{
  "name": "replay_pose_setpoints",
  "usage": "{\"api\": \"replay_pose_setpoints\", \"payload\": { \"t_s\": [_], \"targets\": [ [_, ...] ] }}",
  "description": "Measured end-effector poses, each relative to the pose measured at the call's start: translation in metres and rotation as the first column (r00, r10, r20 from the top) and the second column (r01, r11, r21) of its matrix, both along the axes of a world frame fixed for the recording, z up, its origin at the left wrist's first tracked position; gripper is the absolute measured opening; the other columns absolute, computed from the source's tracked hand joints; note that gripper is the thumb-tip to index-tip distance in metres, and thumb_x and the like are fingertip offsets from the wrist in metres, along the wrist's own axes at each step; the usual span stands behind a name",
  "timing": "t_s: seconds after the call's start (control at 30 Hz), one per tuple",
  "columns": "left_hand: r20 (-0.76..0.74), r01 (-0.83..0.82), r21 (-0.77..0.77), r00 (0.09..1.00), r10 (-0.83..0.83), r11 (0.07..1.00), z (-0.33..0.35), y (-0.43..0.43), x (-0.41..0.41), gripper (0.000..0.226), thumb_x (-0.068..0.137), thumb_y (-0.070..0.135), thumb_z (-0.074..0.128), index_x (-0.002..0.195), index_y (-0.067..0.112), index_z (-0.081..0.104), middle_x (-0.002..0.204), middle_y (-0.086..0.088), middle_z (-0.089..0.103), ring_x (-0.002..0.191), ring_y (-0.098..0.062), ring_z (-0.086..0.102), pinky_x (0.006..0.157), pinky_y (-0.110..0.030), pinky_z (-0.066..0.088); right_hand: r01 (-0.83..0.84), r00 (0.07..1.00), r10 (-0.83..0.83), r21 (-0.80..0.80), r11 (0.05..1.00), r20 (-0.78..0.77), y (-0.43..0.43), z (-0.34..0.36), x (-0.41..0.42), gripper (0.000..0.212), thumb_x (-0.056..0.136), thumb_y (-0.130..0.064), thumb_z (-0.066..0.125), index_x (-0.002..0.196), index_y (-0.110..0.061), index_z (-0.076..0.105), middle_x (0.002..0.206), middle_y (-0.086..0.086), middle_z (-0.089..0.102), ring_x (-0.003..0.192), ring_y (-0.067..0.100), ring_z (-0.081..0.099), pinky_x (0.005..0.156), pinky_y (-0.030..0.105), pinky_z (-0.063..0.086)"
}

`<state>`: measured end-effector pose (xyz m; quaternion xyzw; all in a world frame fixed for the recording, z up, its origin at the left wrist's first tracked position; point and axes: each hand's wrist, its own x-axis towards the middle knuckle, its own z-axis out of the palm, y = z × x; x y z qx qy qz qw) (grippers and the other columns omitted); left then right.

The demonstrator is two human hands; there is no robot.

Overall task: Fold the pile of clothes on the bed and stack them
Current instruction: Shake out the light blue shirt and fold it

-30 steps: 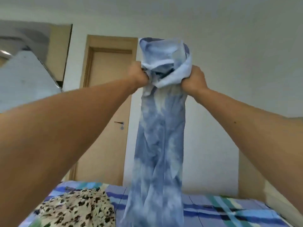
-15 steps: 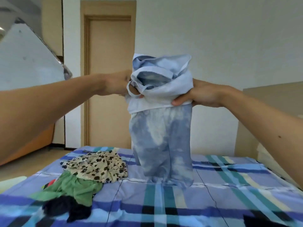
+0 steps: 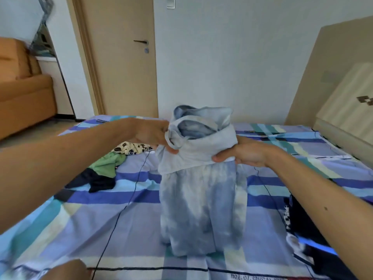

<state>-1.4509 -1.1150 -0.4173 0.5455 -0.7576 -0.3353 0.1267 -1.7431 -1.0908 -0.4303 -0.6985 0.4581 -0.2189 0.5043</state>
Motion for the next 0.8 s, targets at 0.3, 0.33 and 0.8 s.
{"api": "replay_pose_setpoints", "payload": {
  "t_s": [0.3,0.33,0.8],
  "targets": [
    [-0.142,0.112,0.444,0.988,-0.053,0.889,-0.09,-0.043,-0.028,0.038,0.087,0.0,0.072,0.121,0.013,0.062,0.119,-0.004,0.072,0.11,-0.023,0.069,0.088,-0.036,0.059,0.022,1.0,-0.018,0.361,0.932,-0.014,-0.049,-0.109,-0.024,0.063,0.065,-0.016,0.087,0.124,-0.016,0.065,0.12,0.005,0.073,0.113,0.023,0.067,0.101,0.046,0.049],
    [-0.141,0.124,0.455,0.988,-0.066,0.882,-0.097,-0.055,-0.033,0.037,0.088,0.001,0.072,0.121,0.015,0.061,0.119,-0.003,0.072,0.11,-0.023,0.069,0.09,-0.039,0.059,0.038,0.999,-0.029,0.372,0.927,-0.03,-0.06,-0.114,-0.028,0.055,0.07,-0.013,0.084,0.122,-0.015,0.066,0.119,0.006,0.073,0.112,0.025,0.068,0.099,0.046,0.05],
    [0.398,0.336,-0.102,0.876,-0.271,0.936,-0.19,-0.087,-0.104,0.075,0.09,0.034,0.069,0.153,0.021,0.032,0.154,-0.005,0.037,0.14,-0.025,0.037,0.112,-0.034,0.031,0.213,0.925,-0.261,-0.193,0.958,-0.276,-0.111,-0.165,-0.04,0.072,0.089,-0.038,0.073,0.15,-0.019,0.04,0.146,-0.001,0.048,0.129,0.015,0.049,0.092,0.014,0.042]
  ]
}}
